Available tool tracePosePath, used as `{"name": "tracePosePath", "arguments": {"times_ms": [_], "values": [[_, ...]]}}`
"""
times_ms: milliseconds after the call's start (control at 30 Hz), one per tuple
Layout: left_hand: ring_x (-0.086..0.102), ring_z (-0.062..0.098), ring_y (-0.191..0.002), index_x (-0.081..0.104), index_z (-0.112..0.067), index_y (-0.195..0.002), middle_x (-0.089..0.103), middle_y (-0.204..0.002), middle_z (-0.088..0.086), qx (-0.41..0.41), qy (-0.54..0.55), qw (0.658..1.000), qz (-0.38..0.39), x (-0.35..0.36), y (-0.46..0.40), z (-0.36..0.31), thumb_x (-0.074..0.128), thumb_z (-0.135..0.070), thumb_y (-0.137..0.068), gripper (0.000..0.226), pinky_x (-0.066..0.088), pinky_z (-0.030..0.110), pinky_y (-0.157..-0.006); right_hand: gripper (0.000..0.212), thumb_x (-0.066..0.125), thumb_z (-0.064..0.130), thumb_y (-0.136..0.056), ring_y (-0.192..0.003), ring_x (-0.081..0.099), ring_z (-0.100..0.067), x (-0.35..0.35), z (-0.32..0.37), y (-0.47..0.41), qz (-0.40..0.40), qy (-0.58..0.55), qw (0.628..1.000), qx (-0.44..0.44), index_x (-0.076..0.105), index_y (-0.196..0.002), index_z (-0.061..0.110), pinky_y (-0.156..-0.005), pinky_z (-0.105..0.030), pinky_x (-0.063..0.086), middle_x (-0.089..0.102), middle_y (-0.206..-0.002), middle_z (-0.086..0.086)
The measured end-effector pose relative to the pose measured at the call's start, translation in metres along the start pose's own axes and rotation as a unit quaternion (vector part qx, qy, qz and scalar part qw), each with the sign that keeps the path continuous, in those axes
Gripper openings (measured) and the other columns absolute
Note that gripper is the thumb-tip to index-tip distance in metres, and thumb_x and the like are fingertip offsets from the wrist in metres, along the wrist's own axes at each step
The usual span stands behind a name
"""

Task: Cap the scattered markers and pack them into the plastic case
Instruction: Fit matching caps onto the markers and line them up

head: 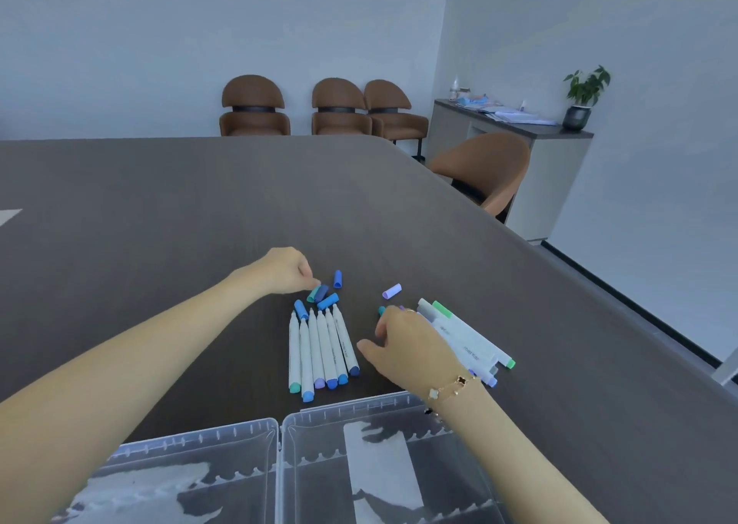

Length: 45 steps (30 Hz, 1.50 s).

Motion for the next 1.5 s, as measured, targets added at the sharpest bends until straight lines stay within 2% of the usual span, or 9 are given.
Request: {"name": "tracePosePath", "arguments": {"times_ms": [167, 233, 300, 467, 600, 800, 933, 1200, 1500], "values": [[0.054, 0.014, -0.082, 0.067, -0.006, -0.097, 0.059, -0.092, 0.003, 0.026, 0.021, 0.999, -0.008, -0.003, 0.004, -0.015, 0.063, -0.038, -0.087, 0.034, 0.043, 0.025, -0.070, 0.017, 0.054, 0.025, -0.093, -0.081, 0.050, -0.013, 0.024, 0.023, -0.009, 0.081, -0.015, 0.997, -0.010, 0.050, -0.104, 0.013, -0.063, -0.017, 0.039, 0.048, -0.081, 0.001], [0.055, 0.013, -0.076, 0.066, -0.008, -0.097, 0.062, -0.094, 0.005, 0.030, 0.010, 0.999, 0.012, 0.001, 0.003, -0.020, 0.063, -0.040, -0.086, 0.033, 0.044, 0.023, -0.066, 0.013, 0.054, 0.019, -0.092, -0.081, 0.048, -0.015, 0.022, 0.023, -0.011, 0.080, -0.006, 0.997, 0.001, 0.043, -0.096, 0.014, -0.056, -0.014, 0.034, 0.041, -0.072, 0.002], [0.056, 0.012, -0.071, 0.068, -0.009, -0.099, 0.065, -0.099, 0.005, 0.036, -0.006, 0.998, 0.044, 0.011, 0.002, -0.023, 0.063, -0.038, -0.087, 0.032, 0.045, 0.020, -0.063, 0.014, 0.055, 0.019, -0.091, -0.081, 0.047, -0.015, 0.021, 0.018, -0.011, 0.085, 0.009, 0.996, 0.013, 0.043, -0.097, 0.014, -0.064, -0.017, 0.039, 0.043, -0.076, 0.000], [0.059, 0.014, -0.083, 0.073, -0.009, -0.097, 0.067, -0.103, 0.007, 0.055, -0.024, 0.997, 0.056, 0.022, -0.003, -0.034, 0.062, -0.036, -0.087, 0.031, 0.045, 0.022, -0.069, 0.018, 0.056, 0.028, -0.091, -0.080, 0.048, -0.013, 0.019, -0.004, 0.000, 0.101, 0.030, 0.994, 0.043, 0.043, -0.090, 0.016, -0.070, -0.021, 0.039, 0.035, -0.067, 0.005], [0.063, 0.020, -0.094, 0.072, -0.006, -0.101, 0.067, -0.109, 0.012, 0.041, -0.010, 0.996, 0.075, 0.026, -0.005, -0.034, 0.065, -0.039, -0.084, 0.038, 0.050, 0.029, -0.079, 0.032, 0.054, 0.032, -0.091, -0.059, 0.038, -0.005, 0.016, -0.018, 0.006, 0.104, 0.044, 0.992, 0.054, 0.036, -0.068, 0.018, -0.052, -0.014, 0.027, 0.035, -0.065, 0.005], [0.060, 0.012, -0.096, 0.064, -0.014, -0.106, 0.064, -0.105, -0.003, 0.113, 0.032, 0.992, 0.042, 0.004, 0.005, -0.051, 0.061, -0.031, -0.090, 0.024, 0.048, 0.027, -0.087, 0.026, 0.052, 0.035, -0.091, -0.057, 0.039, -0.004, 0.016, -0.028, 0.003, 0.105, 0.011, 0.993, 0.052, 0.043, -0.073, 0.018, -0.051, -0.013, 0.027, 0.038, -0.063, 0.005], [0.064, 0.010, -0.093, 0.061, -0.018, -0.097, 0.069, -0.103, -0.001, 0.174, 0.040, 0.982, 0.063, -0.005, 0.016, -0.055, 0.065, -0.021, -0.088, 0.010, 0.051, 0.031, -0.090, 0.018, 0.049, 0.028, -0.093, -0.062, 0.043, -0.007, 0.005, -0.030, 0.000, 0.068, -0.023, 0.996, 0.049, 0.046, -0.102, 0.013, -0.049, -0.014, 0.027, 0.038, -0.066, 0.007], [0.064, 0.008, -0.091, 0.066, -0.018, -0.097, 0.067, -0.100, -0.003, 0.192, 0.087, 0.976, 0.061, -0.002, 0.015, -0.059, 0.066, -0.015, -0.087, 0.011, 0.051, 0.025, -0.087, 0.007, 0.046, 0.022, -0.095, -0.058, 0.044, -0.007, 0.009, -0.020, -0.004, 0.065, -0.011, 0.998, 0.001, 0.043, -0.097, 0.015, -0.049, -0.015, 0.030, 0.045, -0.068, 0.004], [0.065, 0.010, -0.090, 0.067, -0.022, -0.094, 0.069, -0.099, -0.003, 0.224, 0.103, 0.967, 0.060, 0.001, 0.018, -0.065, 0.064, -0.015, -0.088, 0.010, 0.052, 0.022, -0.084, 0.018, 0.048, 0.024, -0.096, -0.064, 0.047, -0.008, 0.009, -0.019, -0.004, 0.074, -0.022, 0.997, -0.011, 0.048, -0.111, 0.015, -0.053, -0.011, 0.034, 0.053, -0.087, 0.001]]}}
Point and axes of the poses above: each hand's wrist, its own y-axis away from the middle knuckle, its own x-axis out of the palm, z = x × y, the point moved 10 cm from there along -y, towards the middle knuckle
